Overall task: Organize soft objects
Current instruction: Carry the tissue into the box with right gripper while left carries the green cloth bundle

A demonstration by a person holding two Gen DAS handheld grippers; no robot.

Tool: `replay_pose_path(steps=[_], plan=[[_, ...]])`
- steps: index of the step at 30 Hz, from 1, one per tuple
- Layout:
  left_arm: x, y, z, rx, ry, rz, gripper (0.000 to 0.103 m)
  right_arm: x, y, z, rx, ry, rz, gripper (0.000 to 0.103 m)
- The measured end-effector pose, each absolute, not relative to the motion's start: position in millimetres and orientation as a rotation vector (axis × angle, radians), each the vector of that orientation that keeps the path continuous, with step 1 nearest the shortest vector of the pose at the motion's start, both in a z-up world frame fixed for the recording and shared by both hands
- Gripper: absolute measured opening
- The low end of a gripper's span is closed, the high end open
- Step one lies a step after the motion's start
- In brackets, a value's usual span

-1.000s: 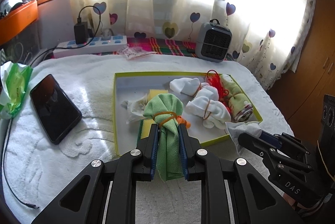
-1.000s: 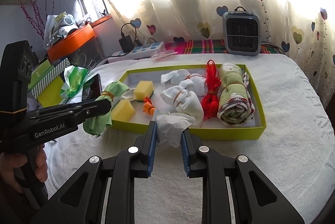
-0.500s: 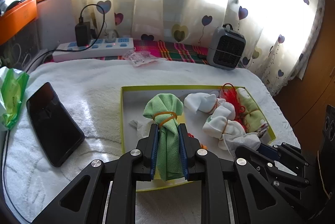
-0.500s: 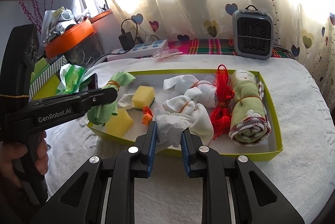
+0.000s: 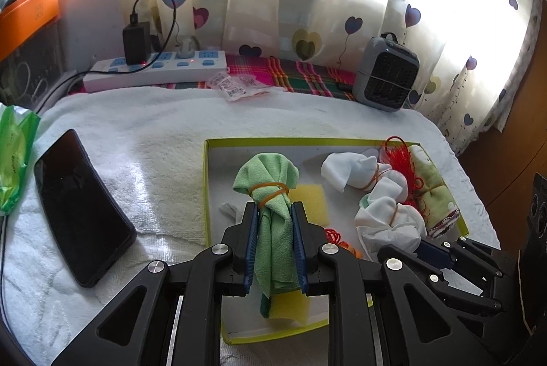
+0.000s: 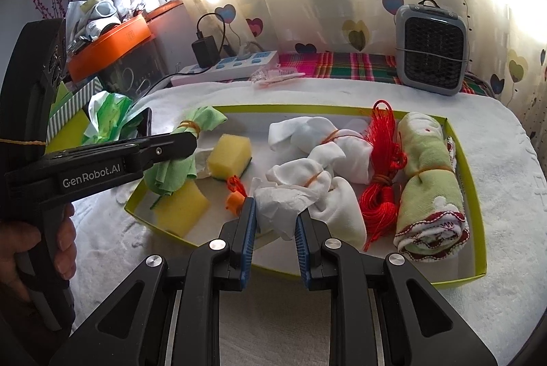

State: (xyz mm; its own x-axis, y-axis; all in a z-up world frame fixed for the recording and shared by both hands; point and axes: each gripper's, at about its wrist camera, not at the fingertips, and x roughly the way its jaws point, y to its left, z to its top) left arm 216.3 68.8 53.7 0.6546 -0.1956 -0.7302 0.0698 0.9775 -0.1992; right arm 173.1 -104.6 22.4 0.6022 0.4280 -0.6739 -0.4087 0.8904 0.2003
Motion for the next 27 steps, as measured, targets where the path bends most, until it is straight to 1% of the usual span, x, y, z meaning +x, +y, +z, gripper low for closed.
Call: replay_pose_path(steps=[8, 16, 23, 27], plan=[[219.0, 67.8, 49.2, -0.164, 0.86, -0.155, 0.018, 177.9, -102.1, 18.4, 0.021, 0.803, 0.484, 0.023], [219.4, 67.2, 47.1, -0.166, 0.869, -0.15, 0.022, 179.8, -102.6, 15.3, 0.036, 0.829, 0.476, 0.023], [219.3, 67.0, 47.0, -0.165, 0.874, -0.148, 0.023, 181.5, -102.2, 14.1, 0.029, 0.847, 0.462, 0.024], [217.5, 66.4, 46.2, -0.159, 0.882, -0.139, 0.028, 181.1, -101.9, 14.1, 0.018, 0.855, 0.456, 0.025]])
